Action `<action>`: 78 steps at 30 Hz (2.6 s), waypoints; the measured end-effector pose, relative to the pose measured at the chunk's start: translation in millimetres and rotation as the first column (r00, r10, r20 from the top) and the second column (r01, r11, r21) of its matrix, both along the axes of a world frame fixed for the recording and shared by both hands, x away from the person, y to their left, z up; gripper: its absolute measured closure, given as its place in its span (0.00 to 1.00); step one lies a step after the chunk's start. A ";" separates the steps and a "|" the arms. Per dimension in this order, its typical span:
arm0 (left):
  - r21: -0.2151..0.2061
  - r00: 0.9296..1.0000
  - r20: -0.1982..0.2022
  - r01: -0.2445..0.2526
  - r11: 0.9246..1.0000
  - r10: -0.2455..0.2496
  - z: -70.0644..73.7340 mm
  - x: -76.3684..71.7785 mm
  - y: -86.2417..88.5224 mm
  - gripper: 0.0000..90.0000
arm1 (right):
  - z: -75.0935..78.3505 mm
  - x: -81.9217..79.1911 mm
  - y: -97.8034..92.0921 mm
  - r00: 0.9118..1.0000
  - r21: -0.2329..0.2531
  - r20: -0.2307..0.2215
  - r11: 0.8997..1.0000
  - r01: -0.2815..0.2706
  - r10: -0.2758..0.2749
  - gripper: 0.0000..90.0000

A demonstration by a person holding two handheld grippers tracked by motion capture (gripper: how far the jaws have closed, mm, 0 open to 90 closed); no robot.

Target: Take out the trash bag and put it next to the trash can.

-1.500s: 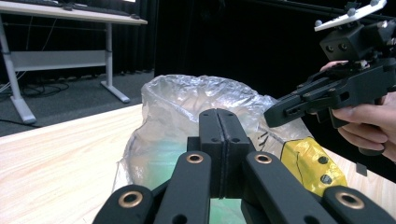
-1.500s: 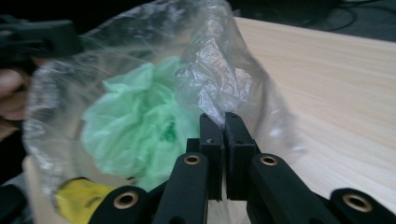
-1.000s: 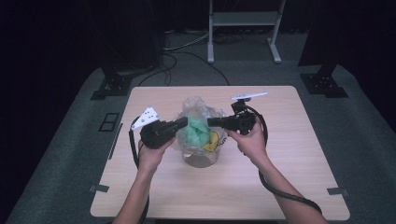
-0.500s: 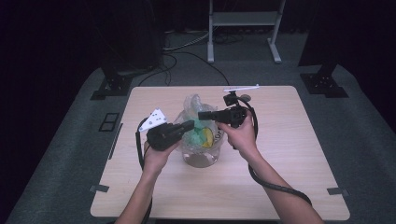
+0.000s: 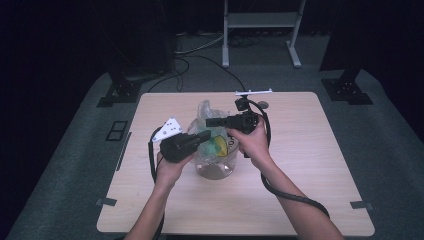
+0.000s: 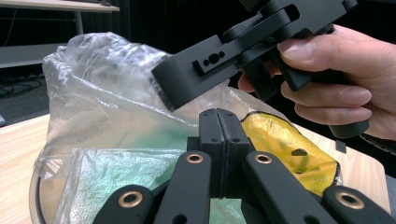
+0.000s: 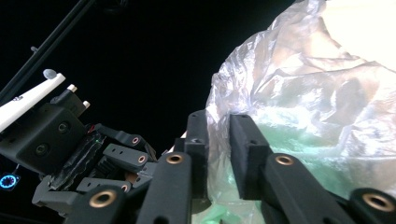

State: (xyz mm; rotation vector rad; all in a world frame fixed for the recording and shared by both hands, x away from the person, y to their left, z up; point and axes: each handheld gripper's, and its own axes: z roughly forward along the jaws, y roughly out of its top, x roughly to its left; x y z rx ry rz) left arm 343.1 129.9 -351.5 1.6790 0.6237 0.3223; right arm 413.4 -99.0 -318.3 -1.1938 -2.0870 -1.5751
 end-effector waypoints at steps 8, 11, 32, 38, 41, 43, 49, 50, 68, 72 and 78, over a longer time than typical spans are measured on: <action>0.003 1.000 -0.002 0.006 1.000 -0.006 -0.3 -0.3 -1.4 1.00 | 1.5 0.9 11.7 1.000 -0.091 0.019 0.996 0.011 -0.009 0.81; 0.003 1.000 -0.002 0.006 1.000 -0.006 -0.1 -0.6 -1.0 1.00 | 0.3 2.2 15.5 1.000 -0.121 0.028 0.993 0.017 -0.013 0.81; -0.002 1.000 -0.022 -0.017 1.000 0.017 6.9 -1.2 17.3 0.68 | -9.9 4.0 6.4 1.000 -0.117 0.019 0.993 0.009 -0.007 1.00; -0.019 0.999 -0.023 -0.035 0.999 0.034 8.7 -1.4 27.8 0.62 | -11.3 3.0 -1.6 1.000 -0.078 0.013 0.997 0.006 -0.005 1.00; -0.026 0.998 -0.025 -0.050 0.998 0.049 9.5 -1.5 32.8 0.59 | -12.7 2.8 -4.9 1.000 -0.067 0.010 0.998 0.006 -0.005 1.00; -0.027 0.998 -0.026 -0.061 0.998 0.061 9.8 -1.1 37.2 0.56 | -13.0 2.7 -8.9 1.000 -0.046 0.007 0.999 0.008 -0.007 1.00; -0.033 0.994 -0.041 -0.100 0.994 0.099 7.8 1.6 49.9 0.50 | -9.6 1.2 -16.3 1.000 -0.015 0.011 1.000 0.009 -0.008 1.00; -0.034 0.993 -0.045 -0.107 0.994 0.105 7.2 2.1 51.7 0.49 | -8.9 0.8 -17.2 1.000 -0.011 0.013 1.000 0.009 -0.009 1.00; -0.014 0.972 -0.104 -0.215 0.976 0.213 -9.8 14.6 75.0 0.30 | 12.1 -11.4 -36.1 0.998 0.032 0.057 1.000 0.000 -0.002 1.00; -0.014 0.965 -0.129 -0.233 0.972 0.229 -13.8 17.2 77.3 0.24 | 18.2 -13.0 -40.6 0.998 0.053 0.067 0.999 0.001 -0.005 1.00; 0.006 0.961 -0.134 -0.245 0.970 0.243 -18.7 20.0 78.5 0.22 | 28.1 -15.2 -46.5 0.997 0.075 0.080 0.997 0.002 -0.008 1.00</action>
